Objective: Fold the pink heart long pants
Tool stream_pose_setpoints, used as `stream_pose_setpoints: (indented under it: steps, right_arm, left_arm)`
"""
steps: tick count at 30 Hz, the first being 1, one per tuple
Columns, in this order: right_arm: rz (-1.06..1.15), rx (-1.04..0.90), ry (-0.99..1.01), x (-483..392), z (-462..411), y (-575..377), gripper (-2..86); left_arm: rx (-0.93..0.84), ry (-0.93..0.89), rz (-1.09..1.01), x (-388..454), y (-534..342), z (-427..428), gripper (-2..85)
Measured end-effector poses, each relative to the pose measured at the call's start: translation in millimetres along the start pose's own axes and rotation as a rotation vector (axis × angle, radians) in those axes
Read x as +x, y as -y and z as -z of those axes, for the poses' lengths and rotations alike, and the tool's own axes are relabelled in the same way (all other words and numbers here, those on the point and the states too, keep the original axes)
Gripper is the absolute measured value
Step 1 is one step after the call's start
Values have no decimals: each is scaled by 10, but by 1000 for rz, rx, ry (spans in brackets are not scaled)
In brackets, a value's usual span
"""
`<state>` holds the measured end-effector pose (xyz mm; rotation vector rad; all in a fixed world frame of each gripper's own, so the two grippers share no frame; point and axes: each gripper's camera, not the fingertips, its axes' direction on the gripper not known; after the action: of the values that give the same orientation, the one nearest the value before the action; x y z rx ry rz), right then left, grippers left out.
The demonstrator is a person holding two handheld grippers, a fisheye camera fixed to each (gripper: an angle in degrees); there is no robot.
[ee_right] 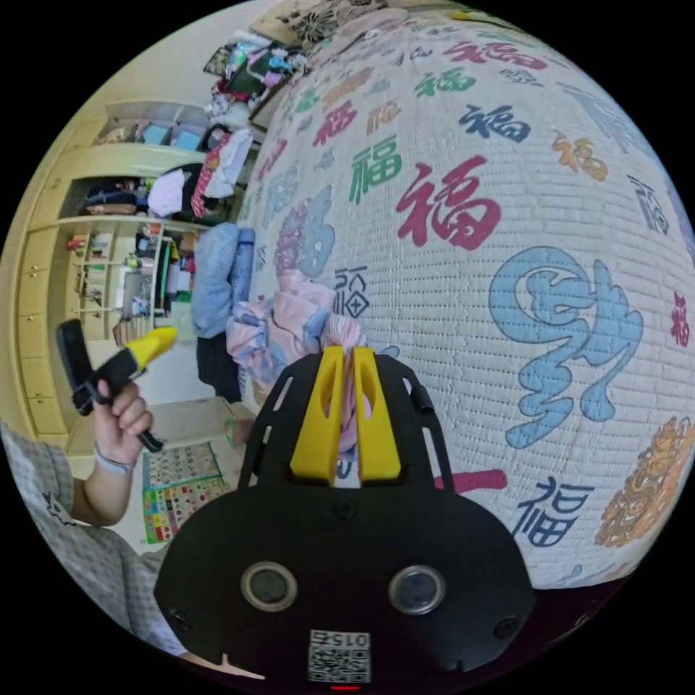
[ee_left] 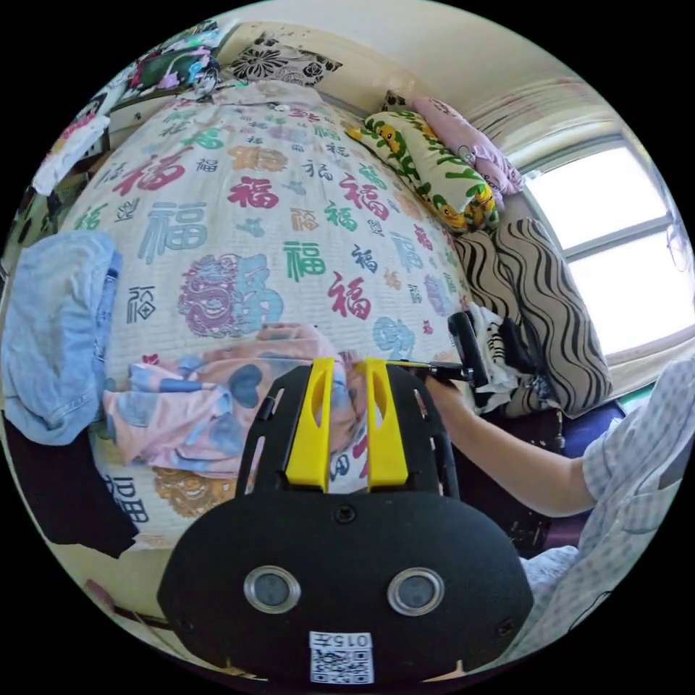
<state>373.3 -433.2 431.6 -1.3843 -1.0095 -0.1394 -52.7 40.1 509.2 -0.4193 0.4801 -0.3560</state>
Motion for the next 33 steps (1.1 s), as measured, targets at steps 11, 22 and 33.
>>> stream_pose_setpoints:
  steps: [11,22,33]
  right_arm:
    - [361,671,-198,-526,2457,-604,7]
    - [443,-10,-35,-724,675,-836,16]
    - [142,-91,17,-451,674,-1090,94]
  left_arm:
    - [129,-371,-1,281,519,-341,76]
    - [60,-465,348,-549,501,-867,102]
    - [-43,-434,621,-768,120,-1372,133]
